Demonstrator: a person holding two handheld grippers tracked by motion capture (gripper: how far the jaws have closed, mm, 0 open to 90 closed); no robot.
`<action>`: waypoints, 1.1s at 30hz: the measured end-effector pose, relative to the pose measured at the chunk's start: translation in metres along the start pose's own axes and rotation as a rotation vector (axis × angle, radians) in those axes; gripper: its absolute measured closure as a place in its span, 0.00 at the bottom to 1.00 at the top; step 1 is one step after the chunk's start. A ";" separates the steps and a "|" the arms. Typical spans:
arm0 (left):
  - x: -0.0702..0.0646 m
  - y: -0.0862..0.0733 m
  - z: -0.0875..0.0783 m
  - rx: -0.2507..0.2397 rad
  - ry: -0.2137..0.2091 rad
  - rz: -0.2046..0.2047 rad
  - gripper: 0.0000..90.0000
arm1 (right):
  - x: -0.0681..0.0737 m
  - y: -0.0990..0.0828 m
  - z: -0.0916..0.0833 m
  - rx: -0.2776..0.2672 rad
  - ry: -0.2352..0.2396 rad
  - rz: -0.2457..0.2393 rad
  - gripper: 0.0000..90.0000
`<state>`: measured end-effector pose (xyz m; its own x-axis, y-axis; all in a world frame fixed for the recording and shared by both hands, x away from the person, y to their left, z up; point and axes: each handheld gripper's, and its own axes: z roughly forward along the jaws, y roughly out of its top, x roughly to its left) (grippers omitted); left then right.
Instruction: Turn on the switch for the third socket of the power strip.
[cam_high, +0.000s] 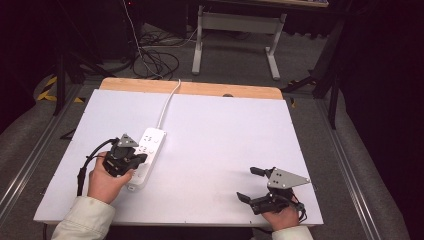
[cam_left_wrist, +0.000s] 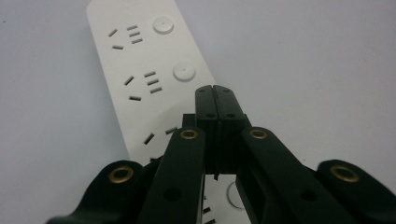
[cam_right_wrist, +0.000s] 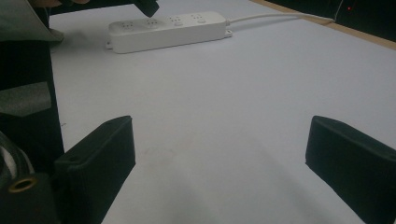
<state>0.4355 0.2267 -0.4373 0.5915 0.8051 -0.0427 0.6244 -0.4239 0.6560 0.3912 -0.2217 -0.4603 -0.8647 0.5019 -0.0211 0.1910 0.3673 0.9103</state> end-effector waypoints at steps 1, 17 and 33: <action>-0.001 0.000 -0.002 0.001 0.000 0.015 1.00 | 0.000 0.000 -0.001 -0.001 -0.003 -0.001 0.10; -0.011 0.007 -0.025 -0.051 -0.022 0.051 0.98 | 0.000 0.000 0.000 0.001 -0.003 0.001 0.10; -0.012 0.010 -0.038 -0.157 -0.043 0.061 0.53 | -0.001 -0.001 0.000 0.000 0.001 0.004 0.10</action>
<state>0.4154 0.2282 -0.4016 0.6497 0.7596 -0.0292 0.5008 -0.3988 0.7682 0.3920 -0.2221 -0.4609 -0.8645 0.5024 -0.0166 0.1949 0.3654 0.9102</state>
